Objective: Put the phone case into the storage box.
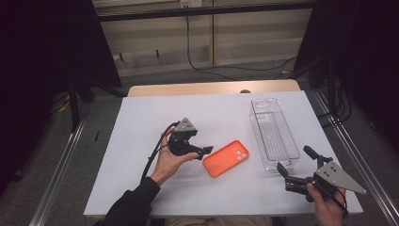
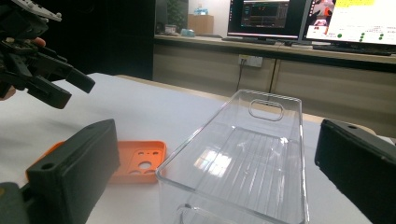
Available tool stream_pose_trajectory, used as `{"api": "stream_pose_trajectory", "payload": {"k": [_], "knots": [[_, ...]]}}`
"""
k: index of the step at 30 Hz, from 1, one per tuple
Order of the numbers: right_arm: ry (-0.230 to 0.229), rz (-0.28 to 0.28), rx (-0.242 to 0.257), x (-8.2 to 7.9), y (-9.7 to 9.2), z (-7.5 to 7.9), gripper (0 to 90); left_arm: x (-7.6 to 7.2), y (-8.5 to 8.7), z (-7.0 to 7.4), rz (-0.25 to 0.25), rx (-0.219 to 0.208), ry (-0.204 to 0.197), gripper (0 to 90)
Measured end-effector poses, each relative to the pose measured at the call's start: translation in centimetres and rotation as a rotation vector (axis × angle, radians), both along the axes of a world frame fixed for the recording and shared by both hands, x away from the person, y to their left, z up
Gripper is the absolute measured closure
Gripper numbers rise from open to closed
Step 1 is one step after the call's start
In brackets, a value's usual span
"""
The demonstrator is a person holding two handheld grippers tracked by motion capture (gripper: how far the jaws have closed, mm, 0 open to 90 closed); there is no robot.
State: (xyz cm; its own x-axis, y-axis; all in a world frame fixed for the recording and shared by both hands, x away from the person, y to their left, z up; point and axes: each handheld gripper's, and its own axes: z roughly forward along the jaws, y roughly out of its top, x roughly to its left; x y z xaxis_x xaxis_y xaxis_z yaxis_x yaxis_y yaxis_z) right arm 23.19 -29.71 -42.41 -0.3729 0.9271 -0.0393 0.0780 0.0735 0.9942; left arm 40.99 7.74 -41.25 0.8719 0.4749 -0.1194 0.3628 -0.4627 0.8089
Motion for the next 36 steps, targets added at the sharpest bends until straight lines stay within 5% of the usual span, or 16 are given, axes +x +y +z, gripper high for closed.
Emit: {"api": "stream_pose_trajectory", "payload": {"k": [6,14,16,22,26,33,36], "knots": [[0.001,0.000,0.000,0.0,0.0,0.0,0.0,-0.8,-0.2,0.2,-0.021,0.060,0.014,5.2],[0.003,0.002,-0.004,0.1,0.1,0.0,0.0,-0.9,-0.9,-0.3,-0.099,0.053,0.103,7.2],[0.002,0.004,-0.004,0.1,0.1,0.0,0.0,-1.0,-1.4,-0.4,-0.128,0.080,0.115,7.7],[0.003,0.004,-0.004,0.1,0.0,0.0,0.0,-1.4,-3.0,-0.7,-0.128,0.133,0.063,7.4],[0.003,0.003,-0.004,0.1,0.0,0.0,0.0,-1.2,-3.8,-0.9,-0.140,0.139,0.118,7.4],[0.006,0.000,-0.004,0.1,0.1,-0.1,0.0,-0.7,-5.0,-1.4,-0.130,0.185,0.109,7.1],[0.007,0.000,-0.004,0.1,0.1,-0.1,0.0,-0.4,-5.5,-1.7,-0.135,0.172,0.154,6.8]]}}
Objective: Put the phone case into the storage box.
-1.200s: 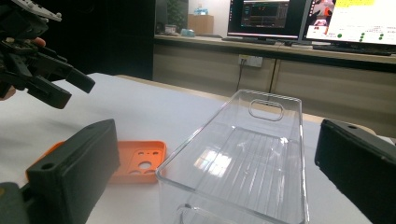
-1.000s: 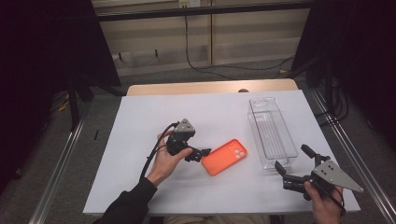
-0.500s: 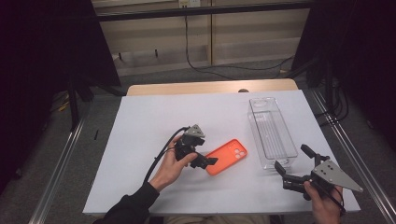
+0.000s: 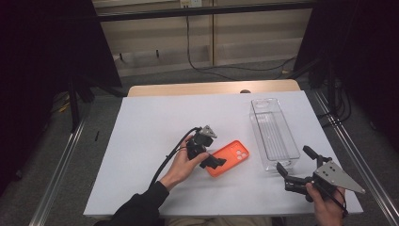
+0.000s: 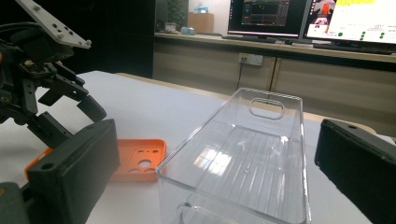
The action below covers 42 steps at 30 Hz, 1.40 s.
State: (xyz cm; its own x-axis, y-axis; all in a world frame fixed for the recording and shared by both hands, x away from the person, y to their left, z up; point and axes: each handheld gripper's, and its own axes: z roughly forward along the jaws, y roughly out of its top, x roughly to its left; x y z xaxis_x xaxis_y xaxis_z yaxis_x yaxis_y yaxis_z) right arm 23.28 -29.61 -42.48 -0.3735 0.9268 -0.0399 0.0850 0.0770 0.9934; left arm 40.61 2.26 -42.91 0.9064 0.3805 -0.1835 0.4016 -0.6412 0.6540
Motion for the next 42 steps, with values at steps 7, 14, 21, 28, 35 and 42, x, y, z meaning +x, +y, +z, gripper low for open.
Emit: {"api": "stream_pose_trajectory", "payload": {"k": [7,14,21,28,35,42], "knots": [[0.002,-0.003,0.000,0.0,0.0,0.0,0.0,0.2,-1.5,-0.6,-0.023,0.058,0.012,6.1],[0.000,-0.004,-0.001,0.0,0.0,0.0,0.0,0.1,-2.7,-1.0,-0.065,0.087,0.020,6.6],[0.002,-0.002,-0.004,0.0,0.0,-0.1,0.0,0.4,-3.4,-1.5,-0.086,0.133,0.014,5.6],[0.003,0.000,-0.007,0.1,0.0,-0.1,0.0,0.3,-4.1,-1.4,-0.105,0.185,-0.006,5.1],[0.006,0.000,-0.008,0.1,0.0,-0.1,0.0,-0.1,-4.7,-1.6,-0.109,0.220,-0.048,3.1],[0.005,-0.002,-0.008,0.1,0.0,-0.1,0.0,-0.3,-4.8,-1.6,-0.119,0.238,-0.066,3.3]]}}
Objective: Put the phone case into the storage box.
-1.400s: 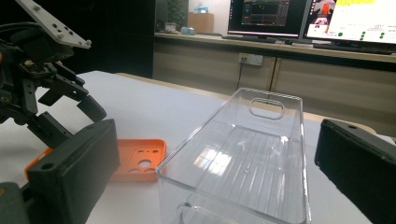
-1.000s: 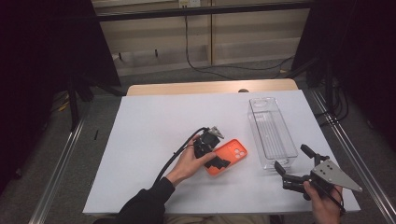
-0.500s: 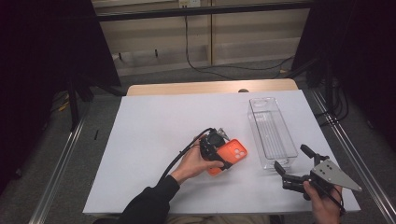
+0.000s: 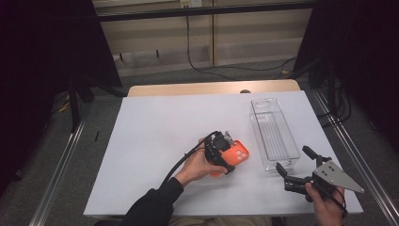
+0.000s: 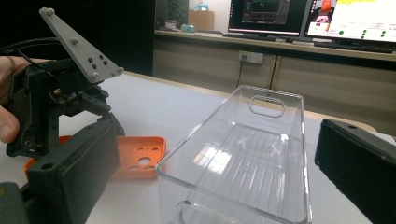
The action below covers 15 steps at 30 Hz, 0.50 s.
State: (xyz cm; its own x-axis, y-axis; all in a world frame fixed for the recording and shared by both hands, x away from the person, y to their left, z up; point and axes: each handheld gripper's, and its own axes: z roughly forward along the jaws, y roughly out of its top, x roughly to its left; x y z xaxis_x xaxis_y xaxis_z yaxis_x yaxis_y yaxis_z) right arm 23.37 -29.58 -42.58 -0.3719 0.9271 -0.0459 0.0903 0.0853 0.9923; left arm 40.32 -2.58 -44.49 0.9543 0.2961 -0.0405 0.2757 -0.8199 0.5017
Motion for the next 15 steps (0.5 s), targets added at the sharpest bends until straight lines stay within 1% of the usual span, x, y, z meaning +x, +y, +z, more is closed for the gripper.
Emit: {"api": "stream_pose_trajectory", "payload": {"k": [7,9,11,13,15], "knots": [[0.003,0.003,-0.002,0.01,0.02,-0.02,0.0,-0.18,-0.06,0.01,0.013,0.001,-0.006,4.3],[0.005,0.001,-0.002,0.02,0.02,-0.02,0.0,-0.19,-0.01,0.07,0.006,0.001,-0.011,6.6],[0.004,0.001,-0.001,0.02,0.02,-0.02,0.0,-0.37,0.04,0.12,0.010,-0.010,-0.012,9.1],[0.004,0.001,0.000,0.01,0.02,-0.02,0.0,-0.48,0.06,0.22,0.006,-0.010,-0.009,13.0],[0.004,0.003,-0.001,0.01,0.03,-0.02,0.0,-0.45,0.05,0.25,0.006,-0.008,-0.006,14.2]]}}
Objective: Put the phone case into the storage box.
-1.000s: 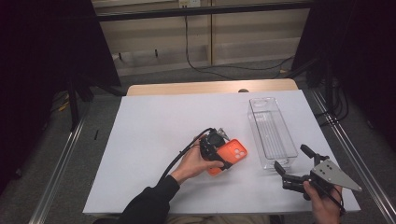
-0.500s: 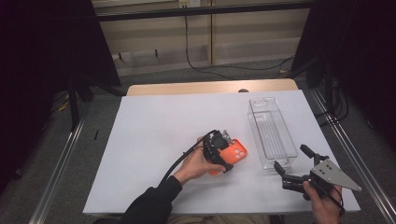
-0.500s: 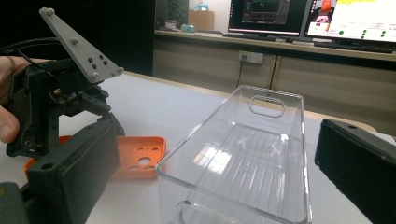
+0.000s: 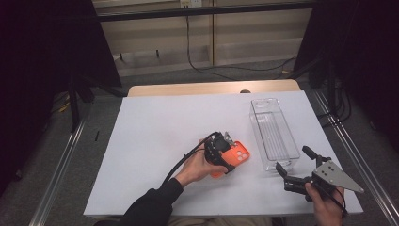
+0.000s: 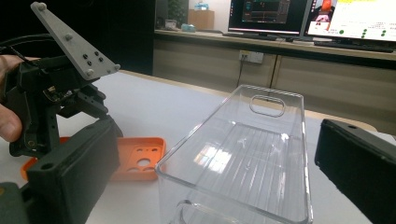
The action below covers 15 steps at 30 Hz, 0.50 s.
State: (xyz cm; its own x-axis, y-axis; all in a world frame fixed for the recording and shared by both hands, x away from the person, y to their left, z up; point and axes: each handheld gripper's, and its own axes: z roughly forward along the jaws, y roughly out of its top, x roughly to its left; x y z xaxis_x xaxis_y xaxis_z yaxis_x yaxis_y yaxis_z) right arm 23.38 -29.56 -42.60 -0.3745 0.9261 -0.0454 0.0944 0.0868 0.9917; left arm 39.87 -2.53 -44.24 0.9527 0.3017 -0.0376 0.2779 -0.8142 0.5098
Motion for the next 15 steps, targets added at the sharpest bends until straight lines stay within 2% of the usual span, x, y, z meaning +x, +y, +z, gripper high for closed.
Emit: {"api": "stream_pose_trajectory", "payload": {"k": [5,9,15], "knots": [[-0.001,0.000,0.001,0.00,-0.01,-0.01,0.0,0.01,-0.19,0.16,0.006,0.018,0.006,15.1],[0.000,0.000,0.001,0.00,-0.01,0.00,0.0,0.07,-0.01,0.10,0.010,-0.001,0.011,15.3],[0.002,0.000,0.002,0.01,-0.04,-0.01,0.0,0.10,-0.02,0.21,0.004,0.008,0.010,15.6]]}}
